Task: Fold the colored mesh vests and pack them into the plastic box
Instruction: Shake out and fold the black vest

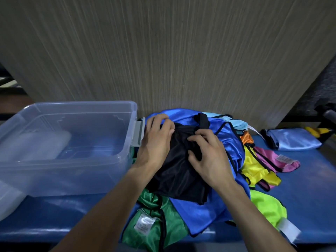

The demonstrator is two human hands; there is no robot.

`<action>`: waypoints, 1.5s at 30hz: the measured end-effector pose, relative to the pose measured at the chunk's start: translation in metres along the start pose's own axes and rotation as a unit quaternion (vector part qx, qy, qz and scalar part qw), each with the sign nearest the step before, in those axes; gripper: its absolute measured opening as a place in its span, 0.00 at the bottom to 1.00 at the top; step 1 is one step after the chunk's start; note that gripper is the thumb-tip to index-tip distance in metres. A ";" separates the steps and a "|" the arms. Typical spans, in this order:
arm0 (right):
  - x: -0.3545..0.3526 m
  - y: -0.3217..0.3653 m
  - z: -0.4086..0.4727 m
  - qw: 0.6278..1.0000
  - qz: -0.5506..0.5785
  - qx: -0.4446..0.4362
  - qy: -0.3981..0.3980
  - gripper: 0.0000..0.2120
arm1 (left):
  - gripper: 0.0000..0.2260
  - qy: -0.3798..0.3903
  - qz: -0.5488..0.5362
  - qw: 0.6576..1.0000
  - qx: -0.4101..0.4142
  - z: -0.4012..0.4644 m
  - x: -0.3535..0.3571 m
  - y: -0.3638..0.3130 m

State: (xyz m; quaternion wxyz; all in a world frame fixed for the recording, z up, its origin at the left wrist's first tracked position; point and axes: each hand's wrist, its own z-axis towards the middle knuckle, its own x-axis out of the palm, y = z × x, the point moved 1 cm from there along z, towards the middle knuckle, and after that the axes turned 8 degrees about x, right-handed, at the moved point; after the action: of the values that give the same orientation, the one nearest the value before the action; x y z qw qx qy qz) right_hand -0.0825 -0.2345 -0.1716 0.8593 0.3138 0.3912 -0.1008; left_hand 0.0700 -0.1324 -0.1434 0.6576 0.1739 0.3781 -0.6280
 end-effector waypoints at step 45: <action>0.006 -0.004 -0.010 0.997 -0.072 -0.010 0.001 0.27 | 0.18 0.063 0.090 0.994 0.007 0.024 0.016 0.009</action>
State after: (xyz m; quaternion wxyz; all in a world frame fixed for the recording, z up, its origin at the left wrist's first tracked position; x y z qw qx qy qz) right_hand -0.0858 -0.2313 -0.1829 0.8527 0.2765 0.4142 -0.1579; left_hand 0.0842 -0.1591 -0.1413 0.6849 0.2512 0.3974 -0.5567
